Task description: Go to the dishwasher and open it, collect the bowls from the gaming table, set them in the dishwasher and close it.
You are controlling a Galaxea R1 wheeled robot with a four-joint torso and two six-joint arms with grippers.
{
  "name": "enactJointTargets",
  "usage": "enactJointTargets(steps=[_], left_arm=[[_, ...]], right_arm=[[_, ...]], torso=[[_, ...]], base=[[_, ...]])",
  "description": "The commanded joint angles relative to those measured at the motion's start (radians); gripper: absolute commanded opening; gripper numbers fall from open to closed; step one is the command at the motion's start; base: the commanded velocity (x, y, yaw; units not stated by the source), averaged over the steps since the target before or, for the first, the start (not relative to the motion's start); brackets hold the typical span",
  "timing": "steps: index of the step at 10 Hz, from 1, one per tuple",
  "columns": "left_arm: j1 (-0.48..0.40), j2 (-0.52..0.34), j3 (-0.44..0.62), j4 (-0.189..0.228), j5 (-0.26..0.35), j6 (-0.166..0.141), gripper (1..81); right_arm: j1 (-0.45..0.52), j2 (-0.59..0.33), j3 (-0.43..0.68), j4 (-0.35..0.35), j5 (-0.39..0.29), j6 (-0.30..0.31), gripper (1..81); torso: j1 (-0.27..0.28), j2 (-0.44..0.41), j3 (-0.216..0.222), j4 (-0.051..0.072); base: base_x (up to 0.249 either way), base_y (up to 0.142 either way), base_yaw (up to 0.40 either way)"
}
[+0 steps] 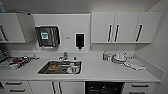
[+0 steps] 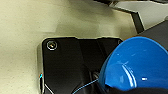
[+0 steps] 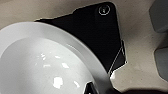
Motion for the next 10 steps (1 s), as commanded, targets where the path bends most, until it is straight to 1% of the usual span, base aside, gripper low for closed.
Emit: enactJointTargets(steps=[1,3,8,9,10], left_arm=[[-0.043,-0.028,0.005,0.005,0.026,0.0,1.0],[-0.043,-0.028,0.005,0.005,0.028,0.0,1.0],[-0.042,-0.023,0.003,0.001,0.028,0.0,1.0],[-0.042,-0.006,-0.017,-0.01,0.028,0.0,1.0],[-0.043,0.016,-0.046,-0.012,0.028,0.0,1.0]], right_arm=[[0.039,-0.012,0.003,-0.004,-0.034,0.0,1.0],[0.041,-0.012,0.003,-0.004,-0.034,0.0,1.0],[0.041,-0.012,0.011,-0.006,-0.033,0.0,1.0],[0.04,-0.009,0.014,-0.006,-0.033,0.0,1.0],[0.039,-0.006,0.015,-0.008,-0.033,0.0,1.0]], torso=[[0.001,0.0,0.0,0.0],[0.001,0.0,0.0,0.0],[0.001,0.0,0.0,0.0],[0.001,0.0,0.0,0.0],[0.001,0.0,0.0,0.0]], base=[[0.135,0.0,0.0],[0.12,0.0,0.0],[0.0,0.0,0.0],[0.0,0.0,0.0],[0.0,0.0,0.0]])
